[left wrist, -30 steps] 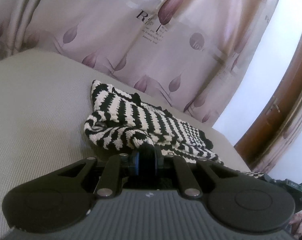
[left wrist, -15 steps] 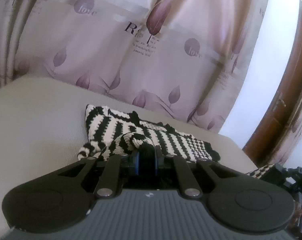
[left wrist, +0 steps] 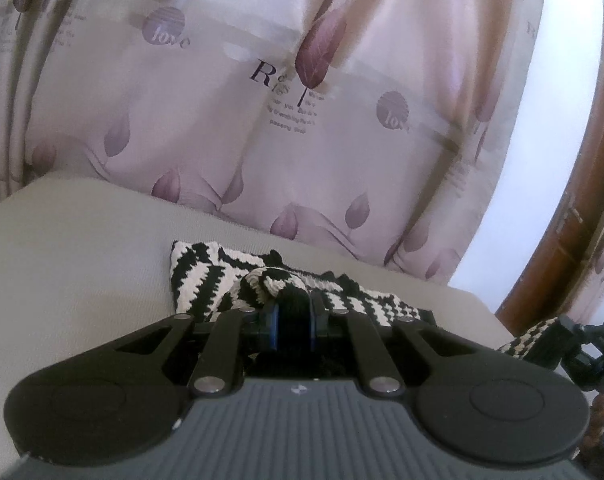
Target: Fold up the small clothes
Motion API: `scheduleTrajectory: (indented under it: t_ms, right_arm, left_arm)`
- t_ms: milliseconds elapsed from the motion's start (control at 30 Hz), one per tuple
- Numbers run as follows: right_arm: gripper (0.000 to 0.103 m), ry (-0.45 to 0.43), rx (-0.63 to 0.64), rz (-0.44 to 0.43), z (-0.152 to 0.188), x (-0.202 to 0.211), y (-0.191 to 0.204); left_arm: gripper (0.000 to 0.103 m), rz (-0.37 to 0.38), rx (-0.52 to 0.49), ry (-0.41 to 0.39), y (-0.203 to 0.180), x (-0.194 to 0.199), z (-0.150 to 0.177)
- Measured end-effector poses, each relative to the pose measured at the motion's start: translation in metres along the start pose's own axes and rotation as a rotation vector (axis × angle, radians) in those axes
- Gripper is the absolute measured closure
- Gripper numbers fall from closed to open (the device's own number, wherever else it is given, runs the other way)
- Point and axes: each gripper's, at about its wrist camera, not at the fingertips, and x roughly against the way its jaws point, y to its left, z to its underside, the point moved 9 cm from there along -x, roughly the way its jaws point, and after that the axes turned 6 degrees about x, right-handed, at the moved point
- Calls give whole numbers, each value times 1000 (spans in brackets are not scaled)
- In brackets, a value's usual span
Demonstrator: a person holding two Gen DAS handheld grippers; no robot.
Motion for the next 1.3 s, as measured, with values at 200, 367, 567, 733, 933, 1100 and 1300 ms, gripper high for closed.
scheduleTrajectory:
  t_ms: [200,367,567,733,933,1100,1300]
  right_arm:
    - [91,-16,4,3,-12,-9,1]
    - [91,-26,5,7,-21,-16,-1]
    - [91,-33,6,15,-30,-27,-5]
    - [91,-39,-1,30,-36,-37,-13]
    - [92,-47,-19,53,-44,-49,-25]
    - [91,-49,-32,68,-51,-62,-34]
    - [92,-46,-41,88,-55,-77,-44]
  left_arm:
    - [90,-8,19,-11,5,-8,-10]
    - [90,-20,60,-9,12,-18,-15]
    - [89,-42,88,-13,18,-29,-22]
    - [89,-63,89,-19,21,-38,-27]
    - [89,-96,130,-16,32,-54,-29]
    - [89,-121,171,-8,42,-68,-29]
    - [89,-151,157,-9,45,-86,-34]
